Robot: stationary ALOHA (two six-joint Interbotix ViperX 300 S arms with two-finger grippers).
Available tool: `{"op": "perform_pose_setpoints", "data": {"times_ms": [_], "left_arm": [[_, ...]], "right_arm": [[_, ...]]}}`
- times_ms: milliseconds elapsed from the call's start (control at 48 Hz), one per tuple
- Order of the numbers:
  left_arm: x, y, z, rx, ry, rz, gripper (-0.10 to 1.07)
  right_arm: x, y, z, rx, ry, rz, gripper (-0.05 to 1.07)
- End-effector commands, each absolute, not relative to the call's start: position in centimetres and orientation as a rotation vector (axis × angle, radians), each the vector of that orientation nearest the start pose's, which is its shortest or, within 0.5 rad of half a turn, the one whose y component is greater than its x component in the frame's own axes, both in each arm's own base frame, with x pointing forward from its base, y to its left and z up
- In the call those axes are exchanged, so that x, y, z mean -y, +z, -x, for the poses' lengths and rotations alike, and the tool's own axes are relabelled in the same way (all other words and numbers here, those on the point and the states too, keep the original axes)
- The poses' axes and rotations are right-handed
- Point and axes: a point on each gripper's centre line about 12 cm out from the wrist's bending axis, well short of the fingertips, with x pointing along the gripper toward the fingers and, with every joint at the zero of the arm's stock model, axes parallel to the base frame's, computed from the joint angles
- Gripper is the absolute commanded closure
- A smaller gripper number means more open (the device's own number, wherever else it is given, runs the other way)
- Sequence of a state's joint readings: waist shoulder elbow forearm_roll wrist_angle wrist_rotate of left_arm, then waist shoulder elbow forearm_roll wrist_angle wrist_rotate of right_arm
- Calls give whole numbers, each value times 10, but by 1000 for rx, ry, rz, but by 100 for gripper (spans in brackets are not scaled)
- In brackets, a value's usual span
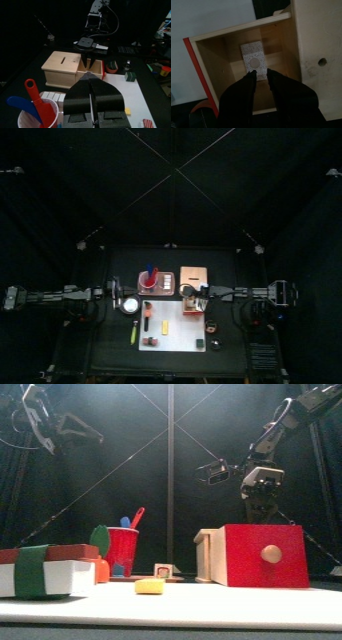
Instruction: Grab rice from open drawer and put onto cutting board
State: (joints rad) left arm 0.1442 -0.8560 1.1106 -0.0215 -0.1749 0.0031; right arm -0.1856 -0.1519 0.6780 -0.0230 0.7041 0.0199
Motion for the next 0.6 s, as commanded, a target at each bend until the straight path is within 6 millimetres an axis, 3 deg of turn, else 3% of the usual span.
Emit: {"op": "perform_pose_setpoints", "data": {"times_ms": [0, 354, 583], "left_arm": [[-33, 291, -220, -60, 152, 24, 96], [-33, 291, -220, -60, 152, 27, 96], [-33, 291, -220, -58, 154, 27, 96]], "right_arm": [[55, 183, -315, -1176, -157, -89, 37], [46, 165, -322, -1228, -125, -62, 36], [47, 161, -324, -1233, -126, -59, 24]]}}
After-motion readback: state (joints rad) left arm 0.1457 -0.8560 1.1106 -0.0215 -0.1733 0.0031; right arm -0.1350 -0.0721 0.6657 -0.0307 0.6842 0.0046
